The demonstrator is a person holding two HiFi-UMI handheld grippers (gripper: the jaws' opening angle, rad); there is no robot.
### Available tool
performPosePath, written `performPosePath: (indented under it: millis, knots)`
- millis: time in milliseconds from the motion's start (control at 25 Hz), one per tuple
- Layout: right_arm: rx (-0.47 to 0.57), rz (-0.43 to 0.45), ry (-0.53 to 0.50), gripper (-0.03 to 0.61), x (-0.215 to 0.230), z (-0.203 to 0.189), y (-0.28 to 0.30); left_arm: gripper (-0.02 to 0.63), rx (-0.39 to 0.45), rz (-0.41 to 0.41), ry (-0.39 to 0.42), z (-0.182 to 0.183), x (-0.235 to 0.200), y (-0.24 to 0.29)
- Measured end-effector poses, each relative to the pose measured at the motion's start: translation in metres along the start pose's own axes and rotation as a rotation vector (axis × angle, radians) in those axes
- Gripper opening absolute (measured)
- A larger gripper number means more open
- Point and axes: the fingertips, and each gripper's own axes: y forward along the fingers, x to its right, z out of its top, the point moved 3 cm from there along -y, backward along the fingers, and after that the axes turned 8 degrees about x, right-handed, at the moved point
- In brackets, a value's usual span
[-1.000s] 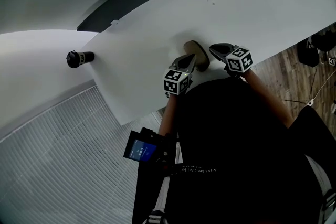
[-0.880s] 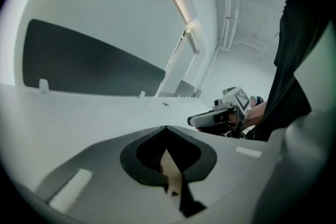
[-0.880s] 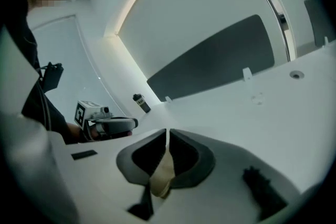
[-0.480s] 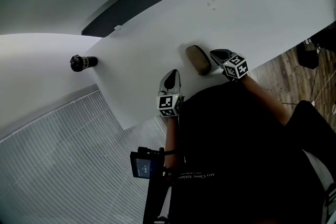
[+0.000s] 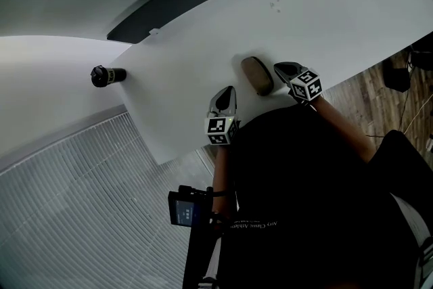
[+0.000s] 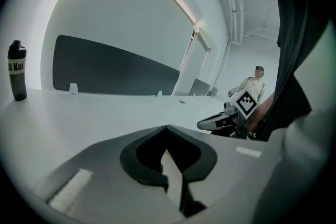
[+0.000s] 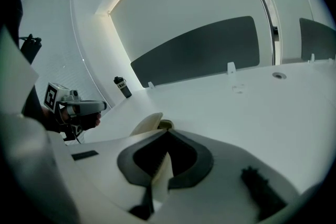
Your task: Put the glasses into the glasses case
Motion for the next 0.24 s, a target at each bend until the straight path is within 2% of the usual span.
performPosePath:
  millis: [240]
  knots:
    - [0.009,-0.003,-0.011,0.008,-0.001,-0.001,0.001,0.008,-0.007,-0.049,0.017,-0.019,0.001,0.005]
